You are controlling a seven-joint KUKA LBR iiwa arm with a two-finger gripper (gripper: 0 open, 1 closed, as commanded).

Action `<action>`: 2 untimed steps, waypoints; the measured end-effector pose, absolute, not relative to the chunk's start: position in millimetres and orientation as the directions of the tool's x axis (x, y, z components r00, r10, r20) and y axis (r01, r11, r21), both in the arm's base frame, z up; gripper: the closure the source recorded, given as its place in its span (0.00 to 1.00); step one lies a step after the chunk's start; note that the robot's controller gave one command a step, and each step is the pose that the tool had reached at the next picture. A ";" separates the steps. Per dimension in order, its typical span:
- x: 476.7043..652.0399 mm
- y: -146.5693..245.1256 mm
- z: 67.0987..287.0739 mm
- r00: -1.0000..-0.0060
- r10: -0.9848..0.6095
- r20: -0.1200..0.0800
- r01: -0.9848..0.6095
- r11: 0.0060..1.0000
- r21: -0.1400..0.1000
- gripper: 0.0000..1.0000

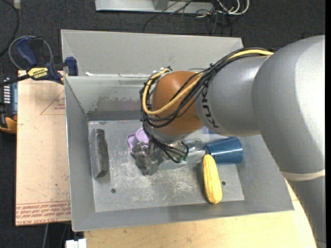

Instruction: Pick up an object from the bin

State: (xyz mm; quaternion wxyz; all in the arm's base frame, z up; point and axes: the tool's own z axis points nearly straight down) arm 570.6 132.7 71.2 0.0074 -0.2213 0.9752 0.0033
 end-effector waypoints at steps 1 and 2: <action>579.2 167.7 118.8 -0.841 -0.541 -0.029 -0.541 0.841 0.006 1.00; 582.8 137.9 87.3 -0.866 -0.500 -0.019 -0.500 0.866 0.005 1.00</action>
Offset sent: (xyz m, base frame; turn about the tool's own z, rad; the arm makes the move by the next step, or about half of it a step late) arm 0.0122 0.0002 0.0120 -0.0742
